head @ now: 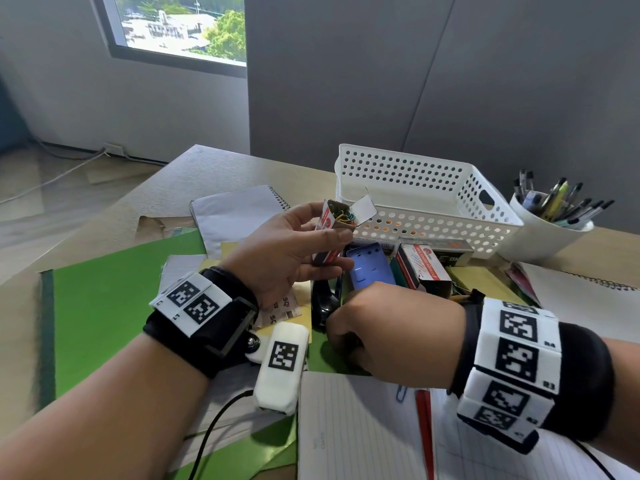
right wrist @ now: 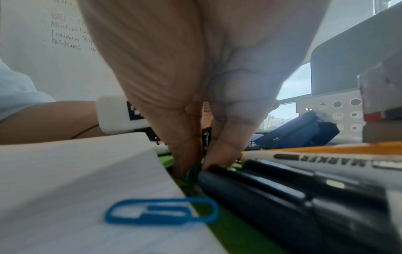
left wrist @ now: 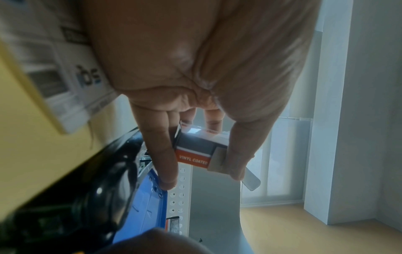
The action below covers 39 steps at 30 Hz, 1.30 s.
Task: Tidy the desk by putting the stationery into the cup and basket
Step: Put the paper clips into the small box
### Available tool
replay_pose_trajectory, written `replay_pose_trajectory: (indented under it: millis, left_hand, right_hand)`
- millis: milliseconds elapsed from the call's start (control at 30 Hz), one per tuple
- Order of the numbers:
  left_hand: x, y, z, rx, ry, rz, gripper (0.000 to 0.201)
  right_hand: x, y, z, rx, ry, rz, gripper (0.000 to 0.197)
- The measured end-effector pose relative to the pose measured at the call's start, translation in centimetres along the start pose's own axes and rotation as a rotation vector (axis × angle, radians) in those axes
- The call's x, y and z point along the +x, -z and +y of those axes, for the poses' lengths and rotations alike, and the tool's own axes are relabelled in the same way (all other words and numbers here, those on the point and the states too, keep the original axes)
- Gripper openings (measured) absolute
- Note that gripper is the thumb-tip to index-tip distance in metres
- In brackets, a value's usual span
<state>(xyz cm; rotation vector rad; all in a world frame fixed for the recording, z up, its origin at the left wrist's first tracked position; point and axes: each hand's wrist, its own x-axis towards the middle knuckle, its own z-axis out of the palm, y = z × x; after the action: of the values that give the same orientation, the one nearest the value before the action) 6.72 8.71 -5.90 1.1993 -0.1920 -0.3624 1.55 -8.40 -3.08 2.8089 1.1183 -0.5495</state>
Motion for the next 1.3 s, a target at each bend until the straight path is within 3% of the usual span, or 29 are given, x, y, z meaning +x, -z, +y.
replay_pose_trajectory:
  millis: [233,300,467,600,867,1300]
  left_hand:
    - [0.1,0.2,0.0,0.002,0.005,-0.009,0.05]
    - [0.1,0.3,-0.1,-0.013,0.004,-0.024,0.05]
    - [0.4,0.8,-0.6,-0.029,0.006,-0.067,0.045]
    - [0.5,0.8,-0.8,0.005,0.017,-0.088,0.04]
    - [0.3,0.8,-0.8,0.002,0.019,-0.08,0.05]
    - [0.2,0.9,-0.5,-0.051,0.002,-0.115,0.046]
  right_hand:
    - [0.0,0.4,0.1,0.095,-0.005,0.07,0.009]
    - [-0.5,1.6,0.5,0.185,-0.023,0.179,0.012]
    - [-2.3,6.6,1.4,0.425,-0.023,0.609,0.019]
    - [-1.0,9.0,2.9,0.477,-0.04,0.769,0.013]
    - [1.4,7.9,4.4,0.45,-0.19,0.649,0.009]
    - [0.8,7.8,4.7,0.536,-0.135,0.668,0.026]
